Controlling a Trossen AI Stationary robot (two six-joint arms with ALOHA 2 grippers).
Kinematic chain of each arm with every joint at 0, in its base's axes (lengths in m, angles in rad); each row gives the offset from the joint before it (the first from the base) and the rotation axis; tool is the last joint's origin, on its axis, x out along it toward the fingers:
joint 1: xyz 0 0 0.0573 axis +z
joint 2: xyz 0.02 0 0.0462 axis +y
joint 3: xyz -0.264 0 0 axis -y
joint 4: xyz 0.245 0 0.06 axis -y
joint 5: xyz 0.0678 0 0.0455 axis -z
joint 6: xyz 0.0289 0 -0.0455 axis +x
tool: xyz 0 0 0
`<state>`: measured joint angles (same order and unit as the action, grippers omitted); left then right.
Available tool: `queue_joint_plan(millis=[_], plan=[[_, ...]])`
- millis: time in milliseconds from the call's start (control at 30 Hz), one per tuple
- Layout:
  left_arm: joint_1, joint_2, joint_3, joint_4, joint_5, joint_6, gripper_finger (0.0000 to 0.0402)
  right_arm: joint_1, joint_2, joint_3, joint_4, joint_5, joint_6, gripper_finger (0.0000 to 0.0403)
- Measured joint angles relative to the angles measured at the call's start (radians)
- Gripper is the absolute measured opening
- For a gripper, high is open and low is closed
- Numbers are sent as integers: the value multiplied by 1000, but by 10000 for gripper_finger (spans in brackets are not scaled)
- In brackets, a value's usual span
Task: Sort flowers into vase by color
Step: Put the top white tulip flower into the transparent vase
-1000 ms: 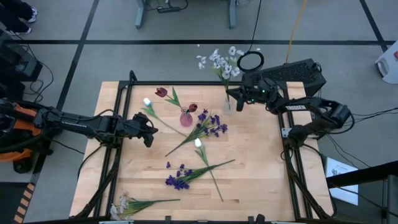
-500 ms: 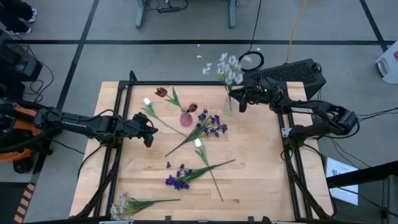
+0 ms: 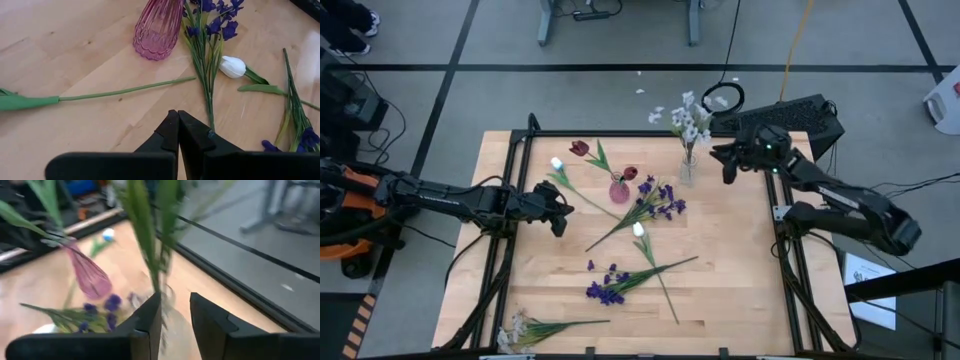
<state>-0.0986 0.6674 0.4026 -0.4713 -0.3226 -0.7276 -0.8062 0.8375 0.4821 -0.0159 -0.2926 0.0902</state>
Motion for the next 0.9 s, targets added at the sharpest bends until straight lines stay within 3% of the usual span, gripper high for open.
queue_joint_plan(millis=[167,267,400,500,900], plan=[[0,0,0,33,-1,-131,11,1,-152,83,-364,126,70,70],[1,0,0,65,-8,-182,11,1,-205,130,-529,144,151,52],[7,0,0,101,-29,-186,11,1,-244,146,-636,142,233,29],[30,0,0,101,-59,-274,21,1,-254,146,-696,141,287,13],[98,0,0,134,-132,-313,173,2,-257,146,-960,140,458,1]])
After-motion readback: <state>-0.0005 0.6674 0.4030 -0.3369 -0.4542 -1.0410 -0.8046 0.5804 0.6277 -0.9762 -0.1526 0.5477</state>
